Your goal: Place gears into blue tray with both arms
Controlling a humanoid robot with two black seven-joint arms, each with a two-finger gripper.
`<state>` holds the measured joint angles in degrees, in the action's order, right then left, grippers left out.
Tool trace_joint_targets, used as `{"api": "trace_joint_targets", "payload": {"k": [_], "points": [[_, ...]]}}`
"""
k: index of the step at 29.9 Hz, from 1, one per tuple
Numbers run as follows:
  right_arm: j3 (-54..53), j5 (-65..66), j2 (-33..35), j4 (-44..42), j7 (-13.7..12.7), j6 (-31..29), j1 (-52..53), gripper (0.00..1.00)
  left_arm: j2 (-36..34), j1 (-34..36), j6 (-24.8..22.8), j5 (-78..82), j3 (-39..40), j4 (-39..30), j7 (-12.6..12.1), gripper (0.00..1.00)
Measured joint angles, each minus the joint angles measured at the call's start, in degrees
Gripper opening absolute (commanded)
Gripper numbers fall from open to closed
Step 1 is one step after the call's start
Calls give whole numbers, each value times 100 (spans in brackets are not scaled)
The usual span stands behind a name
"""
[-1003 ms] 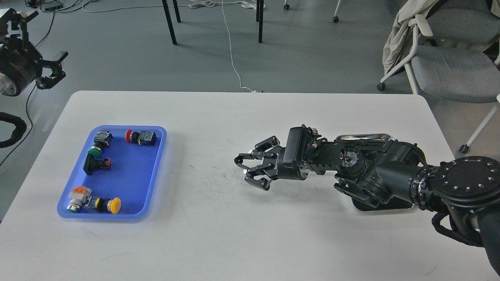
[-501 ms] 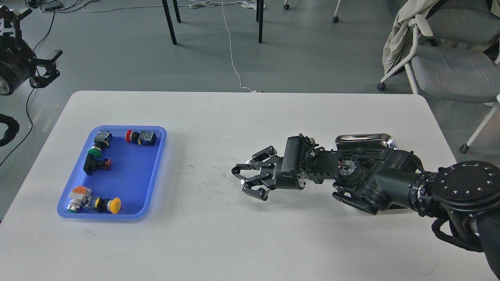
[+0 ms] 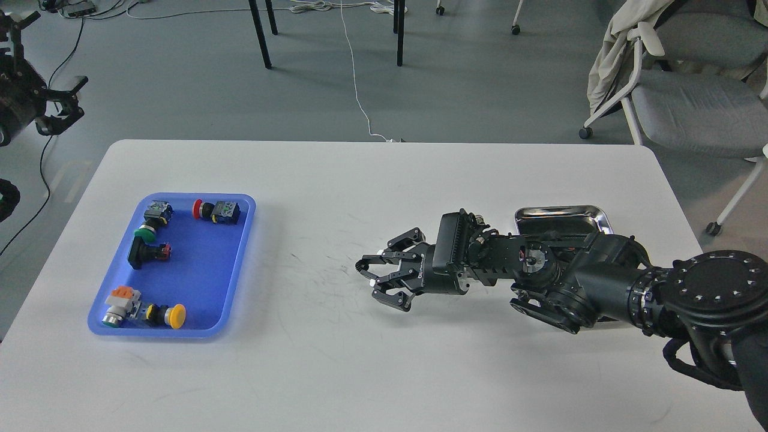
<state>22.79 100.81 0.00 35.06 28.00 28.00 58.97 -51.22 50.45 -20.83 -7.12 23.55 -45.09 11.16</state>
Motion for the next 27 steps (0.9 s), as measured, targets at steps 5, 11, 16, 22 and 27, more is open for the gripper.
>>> {"api": "trace_joint_targets", "payload": {"k": [5,11,16,22,27], "points": [[-20,-50,0,7,0,0,0,52,-50,-5,0,0,0,-23,0,99],[-411,-132,0,-47,0,0,0,69,-54,-58,0,0,0,-27,0,99],[-846,-762,0,-106,0,0,25,77,-55,-86,0,0,0,-26,0,99],[-1150,-2331,0,-167,-10,0,170,82,-119,-112,-43,19,-201,-41,-6,99],[-1286,-3443,0,-123,-9,0,330,82,-284,-121,-280,60,-366,-319,-110,99]]}}
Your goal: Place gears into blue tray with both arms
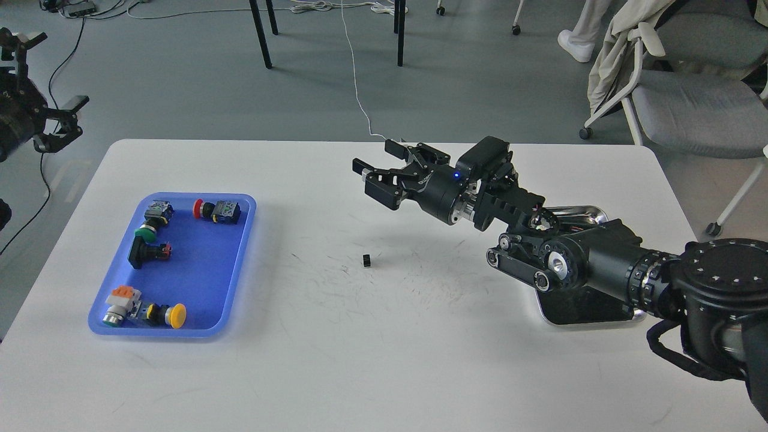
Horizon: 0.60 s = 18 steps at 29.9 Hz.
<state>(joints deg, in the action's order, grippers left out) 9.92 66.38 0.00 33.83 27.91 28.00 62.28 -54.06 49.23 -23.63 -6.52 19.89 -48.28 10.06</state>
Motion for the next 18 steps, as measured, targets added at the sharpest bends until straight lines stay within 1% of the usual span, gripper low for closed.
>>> {"api": "trace_joint_targets", "payload": {"k": [4,6,8,13,18], "points": [[-174,-624,0,58,6,0,69,91,-144,0,-343,134,-124,-112,-301,99],[-400,-894,36,132,11,0,93,93,-235,3,-412,251,-146,-202,-484,99],[-644,-1190,237,308,11,0,106,94,-352,10,-429,347,-169,-400,-592,99],[-1092,-2058,872,796,0,0,116,94,-610,31,-438,627,-221,-908,-646,99],[-1221,-3007,1373,888,-7,-1,126,95,-913,31,-362,1427,-261,-1722,-615,99]]}}
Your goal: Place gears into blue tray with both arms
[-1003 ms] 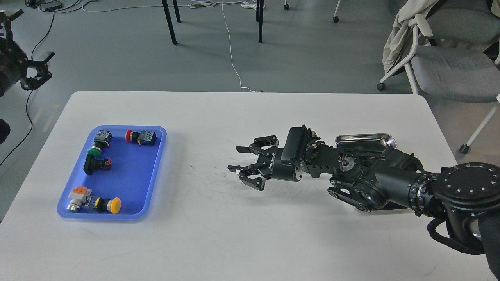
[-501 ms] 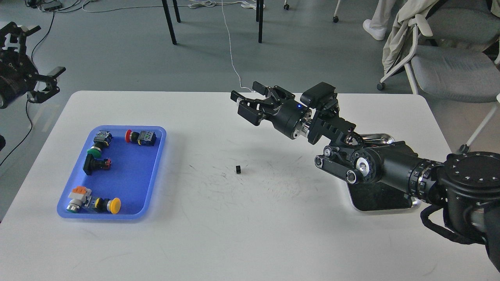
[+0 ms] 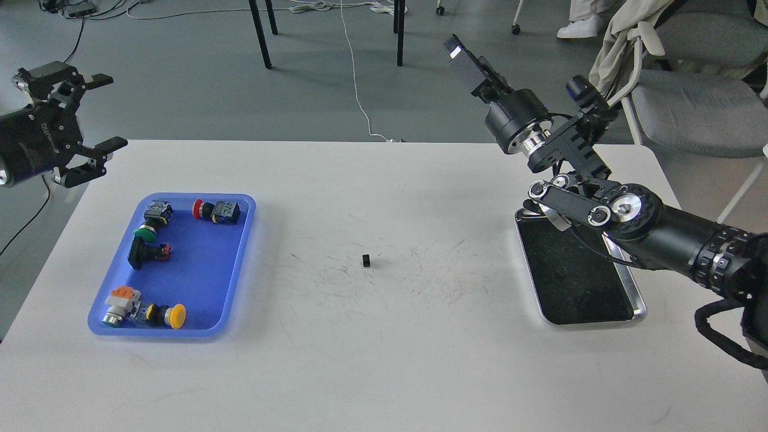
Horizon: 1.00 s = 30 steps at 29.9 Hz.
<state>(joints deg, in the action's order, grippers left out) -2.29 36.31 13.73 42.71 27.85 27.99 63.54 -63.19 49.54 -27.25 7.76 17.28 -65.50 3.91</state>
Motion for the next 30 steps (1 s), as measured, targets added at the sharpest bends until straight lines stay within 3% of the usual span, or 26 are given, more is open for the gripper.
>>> {"api": "trace_joint_targets", "payload": {"k": [4,8,13,17,21,27,30], "points": [[-13,-854,352,28,-33,-155,1,96,-176,-8,304,679,-92,-792,18,99],[6,-1704,794,215,-204,-694,-4,96,-339,-2,584,1171,-252,-1329,-44,99],[-8,-2102,1238,452,-281,-1276,-109,96,-676,27,841,1636,-445,-1879,-566,99],[-54,-2373,1623,805,-326,-1698,-228,96,-759,-5,1032,1951,-586,-2359,-635,99],[-69,-2555,1881,1044,-342,-2106,-366,96,-792,-37,1553,2450,-742,-2607,-461,99],[-139,-2575,2224,1292,-314,-2640,-653,97,-779,-51,2251,3681,-948,-2962,252,98],[-149,-2568,2322,1354,-284,-2842,-791,97,-734,-75,2359,3852,-968,-3056,343,98]]}}
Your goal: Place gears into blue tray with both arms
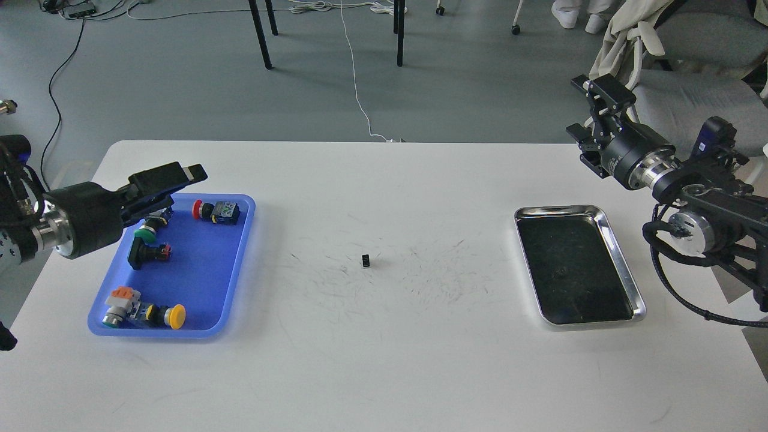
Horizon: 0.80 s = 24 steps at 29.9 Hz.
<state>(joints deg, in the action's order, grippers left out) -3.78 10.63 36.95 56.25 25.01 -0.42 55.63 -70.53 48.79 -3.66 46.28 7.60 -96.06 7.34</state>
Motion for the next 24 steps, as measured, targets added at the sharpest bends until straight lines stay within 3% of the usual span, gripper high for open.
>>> {"api": "trace_joint_targets", "payload": {"k": [11,15,18,24], "points": [[-33,42,109,26,135,-185,-414,97,384,-121,-25,595,-123,-206,139,99],[-30,73,88,26,136,-187,-424,97,379,-118,-35,1036,-245,-229,380,99],[-78,88,60,1,136,-187,-384,97,379,-67,89,1795,-336,-241,514,99],[-156,96,42,-8,136,-183,-282,97,548,45,290,3708,-319,-245,489,98]]}}
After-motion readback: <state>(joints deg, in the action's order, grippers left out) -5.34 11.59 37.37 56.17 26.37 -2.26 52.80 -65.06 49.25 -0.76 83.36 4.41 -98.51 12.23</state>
